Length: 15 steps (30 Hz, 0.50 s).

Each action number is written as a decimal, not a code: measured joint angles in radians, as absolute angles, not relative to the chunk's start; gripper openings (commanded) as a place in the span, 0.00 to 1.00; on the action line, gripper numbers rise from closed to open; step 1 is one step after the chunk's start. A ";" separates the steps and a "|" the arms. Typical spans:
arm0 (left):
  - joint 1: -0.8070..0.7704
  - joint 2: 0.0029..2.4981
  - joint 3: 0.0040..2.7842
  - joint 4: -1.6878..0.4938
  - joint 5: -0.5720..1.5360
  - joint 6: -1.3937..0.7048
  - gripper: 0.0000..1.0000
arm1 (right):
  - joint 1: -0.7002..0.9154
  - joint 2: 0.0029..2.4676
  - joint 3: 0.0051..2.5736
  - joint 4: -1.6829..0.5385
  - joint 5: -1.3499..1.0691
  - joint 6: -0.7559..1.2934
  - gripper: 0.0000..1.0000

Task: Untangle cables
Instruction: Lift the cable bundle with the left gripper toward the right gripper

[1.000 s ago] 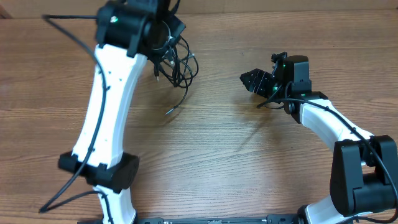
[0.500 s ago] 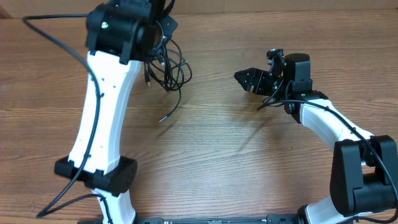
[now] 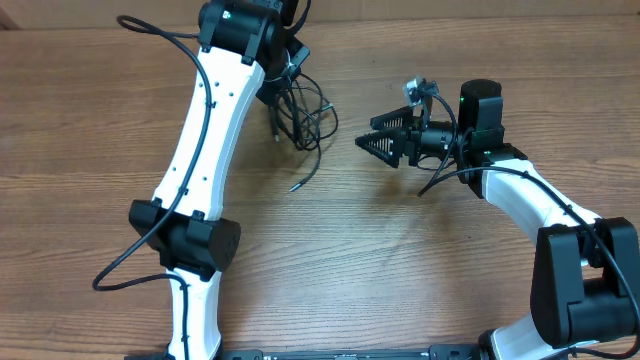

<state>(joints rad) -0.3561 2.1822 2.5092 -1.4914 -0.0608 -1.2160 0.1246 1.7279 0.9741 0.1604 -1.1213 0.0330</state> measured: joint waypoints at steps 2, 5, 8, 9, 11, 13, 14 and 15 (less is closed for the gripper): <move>-0.364 2.183 2.509 -1.486 -0.051 -1.235 0.04 | 0.125 1.728 0.974 0.193 -1.177 0.013 0.85; -0.389 2.183 2.509 -1.464 -0.039 -1.257 0.04 | 0.125 1.728 0.974 0.248 -1.251 -0.004 0.85; -0.422 2.183 2.509 -1.436 -0.035 -1.270 0.04 | 0.127 1.728 0.974 0.284 -1.306 -0.011 0.86; -0.431 2.183 2.509 -1.431 -0.033 -1.277 0.05 | 0.129 1.728 0.974 0.292 -1.324 -0.015 0.86; -0.448 2.183 2.509 -1.415 -0.032 -1.284 0.04 | 0.134 1.728 0.974 0.304 -1.349 -0.019 0.88; -0.459 2.183 2.509 -1.406 -0.029 -1.288 0.04 | 0.144 1.728 0.974 0.319 -1.370 -0.020 0.89; -0.459 2.183 2.509 -1.405 -0.029 -1.288 0.04 | 0.147 1.728 0.974 0.324 -1.377 -0.022 0.89; -0.464 2.183 2.509 -1.406 -0.029 -1.288 0.04 | 0.153 1.728 0.974 0.327 -1.384 -0.023 0.89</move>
<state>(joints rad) -0.4641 2.1830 2.5092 -1.4055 -0.0288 -1.2884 0.1528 1.7279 0.9741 0.3275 -1.3842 -0.0235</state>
